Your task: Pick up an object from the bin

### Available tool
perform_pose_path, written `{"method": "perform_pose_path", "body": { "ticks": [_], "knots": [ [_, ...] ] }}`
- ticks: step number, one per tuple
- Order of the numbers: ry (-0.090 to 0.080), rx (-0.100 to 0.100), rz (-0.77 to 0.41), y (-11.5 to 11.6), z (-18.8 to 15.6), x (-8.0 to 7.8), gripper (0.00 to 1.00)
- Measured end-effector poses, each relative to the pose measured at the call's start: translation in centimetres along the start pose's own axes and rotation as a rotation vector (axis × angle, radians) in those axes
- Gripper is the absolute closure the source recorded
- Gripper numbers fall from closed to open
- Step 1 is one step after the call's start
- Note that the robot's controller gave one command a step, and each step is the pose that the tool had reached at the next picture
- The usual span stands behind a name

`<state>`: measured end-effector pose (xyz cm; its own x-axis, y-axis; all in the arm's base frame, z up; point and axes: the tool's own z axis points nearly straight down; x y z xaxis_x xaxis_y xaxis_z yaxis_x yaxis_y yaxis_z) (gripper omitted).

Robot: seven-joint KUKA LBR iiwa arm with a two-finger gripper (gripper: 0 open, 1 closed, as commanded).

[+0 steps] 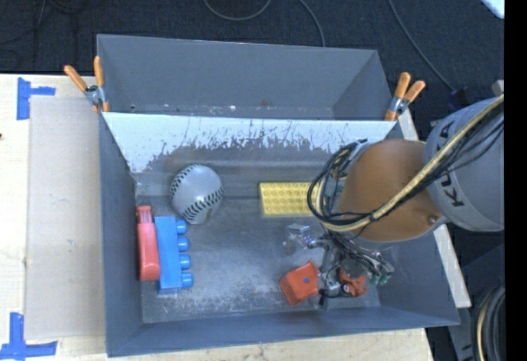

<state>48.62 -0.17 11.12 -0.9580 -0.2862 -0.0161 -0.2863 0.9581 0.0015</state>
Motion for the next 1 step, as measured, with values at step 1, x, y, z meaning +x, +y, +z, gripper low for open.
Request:
{"method": "perform_pose_path", "body": {
  "ticks": [1],
  "knots": [
    [-0.001,-0.001,-0.312,1.88,4.22,-0.7,1.0]
  ]
}}
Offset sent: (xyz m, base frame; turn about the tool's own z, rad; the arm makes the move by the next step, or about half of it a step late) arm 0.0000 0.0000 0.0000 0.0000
